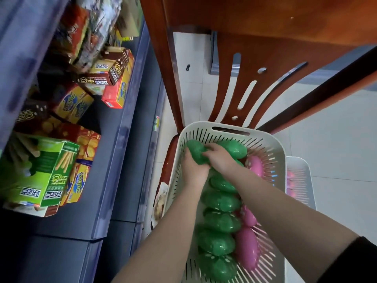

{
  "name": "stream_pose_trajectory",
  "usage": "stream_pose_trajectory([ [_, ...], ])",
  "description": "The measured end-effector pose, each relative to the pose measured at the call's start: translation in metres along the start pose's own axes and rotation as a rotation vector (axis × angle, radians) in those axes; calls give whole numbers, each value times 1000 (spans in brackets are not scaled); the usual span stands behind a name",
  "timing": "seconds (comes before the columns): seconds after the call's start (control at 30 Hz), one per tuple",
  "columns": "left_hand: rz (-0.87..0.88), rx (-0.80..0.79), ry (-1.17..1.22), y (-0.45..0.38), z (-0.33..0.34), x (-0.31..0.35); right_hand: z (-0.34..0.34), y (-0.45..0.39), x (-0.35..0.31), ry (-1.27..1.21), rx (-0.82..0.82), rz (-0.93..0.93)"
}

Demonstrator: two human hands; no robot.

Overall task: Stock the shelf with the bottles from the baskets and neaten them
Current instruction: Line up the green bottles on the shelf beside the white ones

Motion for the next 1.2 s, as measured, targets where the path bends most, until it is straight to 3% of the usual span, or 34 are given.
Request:
stream_pose_trajectory([
  [0.17,156,-48,-155,28,-23,42,-26,43,-2,-217,2,-16],
  [0.43,404,-61,-144,114,-109,155,-72,189,-36,-362,-162,-159],
  [0.63,586,19,-173,210,-204,243,-80,316,-72,25,-70,-557],
  [0.83,658,133,40,327,-306,287,-49,441,-98,122,-218,-881],
  [1.2,774,452,134,515,-438,290,65,617,-104,39,-572,-1183],
])
Point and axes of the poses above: each hand's wrist, its own y-axis away from the middle knuckle, its own z-axis out of the palm, x = y × z, the point moved 4 cm from there along -y, towards the middle knuckle, and after that the axes turned 14 degrees about z, right-handed, at the moved point
